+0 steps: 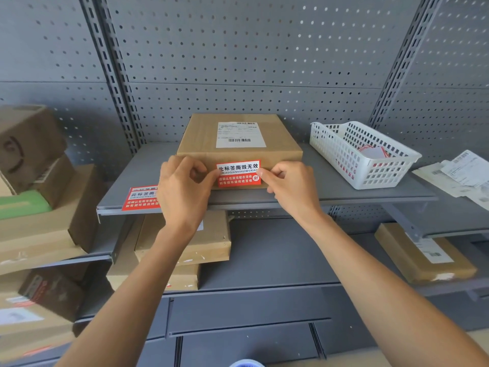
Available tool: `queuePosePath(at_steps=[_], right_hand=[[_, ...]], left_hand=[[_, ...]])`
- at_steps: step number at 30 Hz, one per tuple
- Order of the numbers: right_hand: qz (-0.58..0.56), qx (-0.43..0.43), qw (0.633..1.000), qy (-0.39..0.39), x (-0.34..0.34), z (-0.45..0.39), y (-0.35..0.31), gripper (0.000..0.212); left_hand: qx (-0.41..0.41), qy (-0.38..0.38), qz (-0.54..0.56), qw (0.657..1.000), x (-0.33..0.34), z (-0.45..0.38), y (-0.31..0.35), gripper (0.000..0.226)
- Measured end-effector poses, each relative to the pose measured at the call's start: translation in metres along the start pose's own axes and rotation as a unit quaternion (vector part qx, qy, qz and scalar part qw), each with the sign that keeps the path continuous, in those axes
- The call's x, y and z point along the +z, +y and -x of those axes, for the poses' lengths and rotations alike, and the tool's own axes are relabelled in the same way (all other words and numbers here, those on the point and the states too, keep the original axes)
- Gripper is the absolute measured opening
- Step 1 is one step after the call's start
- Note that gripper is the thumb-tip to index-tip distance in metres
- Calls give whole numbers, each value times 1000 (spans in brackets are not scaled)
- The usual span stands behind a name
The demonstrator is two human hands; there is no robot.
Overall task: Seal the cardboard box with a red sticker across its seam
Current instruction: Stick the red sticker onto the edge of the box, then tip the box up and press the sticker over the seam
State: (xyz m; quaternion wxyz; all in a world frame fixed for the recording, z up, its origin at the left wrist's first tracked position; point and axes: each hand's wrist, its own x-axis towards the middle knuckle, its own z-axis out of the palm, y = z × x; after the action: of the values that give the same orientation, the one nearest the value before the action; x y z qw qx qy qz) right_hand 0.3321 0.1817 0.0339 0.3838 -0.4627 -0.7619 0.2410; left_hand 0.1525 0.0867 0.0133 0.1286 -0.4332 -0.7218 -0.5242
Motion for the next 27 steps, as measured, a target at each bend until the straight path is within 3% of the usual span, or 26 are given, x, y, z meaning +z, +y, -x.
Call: queuePosePath(at_steps=[4, 7, 9, 12, 15, 18, 21, 27], right_hand=[[-15, -27, 999, 28, -5, 5, 2, 29], [-30, -111, 980, 162, -10, 12, 3, 12], [-23, -113, 968, 221, -8, 12, 2, 21], [-1, -40, 990, 138, 0, 7, -4, 56], [-44, -24, 998, 43, 8, 9, -8, 68], [-45, -33, 996, 65, 11, 8, -9, 66], [22, -33, 996, 84, 8, 6, -15, 67], [123, -71, 980, 135, -20, -8, -54, 75]], left_hand=[[33, 40, -5, 999, -1, 1, -2, 25], [30, 64, 22, 997, -7, -1, -3, 31], [-8, 25, 63, 998, -8, -5, -2, 42], [-30, -58, 77, 995, -2, -8, -1, 59], [-17, -90, 88, 992, 2, -5, -3, 69], [-2, -101, 91, 991, 3, -4, -1, 74], [25, -105, 71, 992, -2, -8, 8, 75], [24, -48, -7, 999, -22, -39, 45, 71]])
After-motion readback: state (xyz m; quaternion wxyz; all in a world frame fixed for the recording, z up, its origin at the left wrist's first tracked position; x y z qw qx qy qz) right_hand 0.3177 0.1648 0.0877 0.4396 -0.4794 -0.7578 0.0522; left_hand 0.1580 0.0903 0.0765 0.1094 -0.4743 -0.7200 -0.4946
